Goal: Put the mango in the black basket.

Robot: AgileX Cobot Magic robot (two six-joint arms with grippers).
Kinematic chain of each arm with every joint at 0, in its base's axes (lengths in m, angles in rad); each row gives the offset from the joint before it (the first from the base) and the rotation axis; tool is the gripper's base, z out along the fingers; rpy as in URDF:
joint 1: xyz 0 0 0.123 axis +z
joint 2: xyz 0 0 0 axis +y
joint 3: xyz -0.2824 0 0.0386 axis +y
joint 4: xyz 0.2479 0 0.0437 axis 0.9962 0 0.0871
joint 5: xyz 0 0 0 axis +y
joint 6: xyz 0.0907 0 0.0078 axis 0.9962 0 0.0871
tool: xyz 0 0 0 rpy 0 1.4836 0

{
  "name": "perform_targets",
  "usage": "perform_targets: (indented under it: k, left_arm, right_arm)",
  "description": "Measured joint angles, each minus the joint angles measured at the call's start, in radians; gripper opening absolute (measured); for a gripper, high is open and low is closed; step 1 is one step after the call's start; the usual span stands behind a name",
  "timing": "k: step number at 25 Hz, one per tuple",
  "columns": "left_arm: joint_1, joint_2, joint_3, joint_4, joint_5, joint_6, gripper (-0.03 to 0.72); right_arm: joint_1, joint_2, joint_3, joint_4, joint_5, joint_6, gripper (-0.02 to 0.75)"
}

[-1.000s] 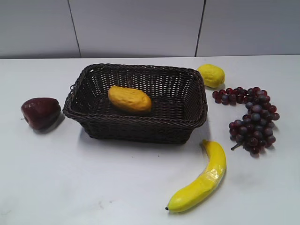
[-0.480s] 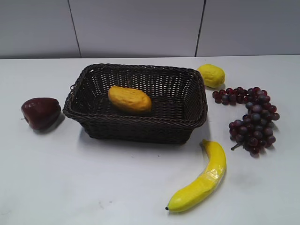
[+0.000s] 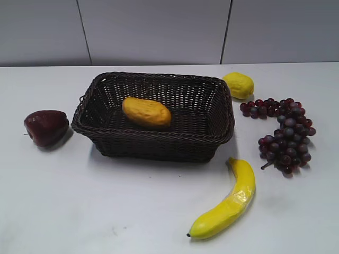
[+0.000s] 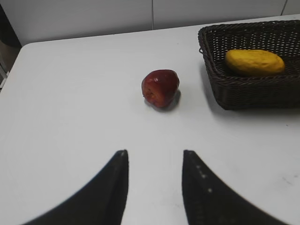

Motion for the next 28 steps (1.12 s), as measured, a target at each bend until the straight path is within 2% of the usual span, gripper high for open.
perform_targets:
  k: [16,28]
  left_arm:
    - [0.0,0.0,0.0,0.0,0.0,0.0,0.297]
    - [0.0,0.0,0.0,0.001,-0.001,0.0,0.297]
  right_arm:
    - [0.0,-0.337,0.001,0.0,0.0,0.0,0.577]
    - [0.0,-0.413,0.001,0.0,0.001,0.0,0.576]
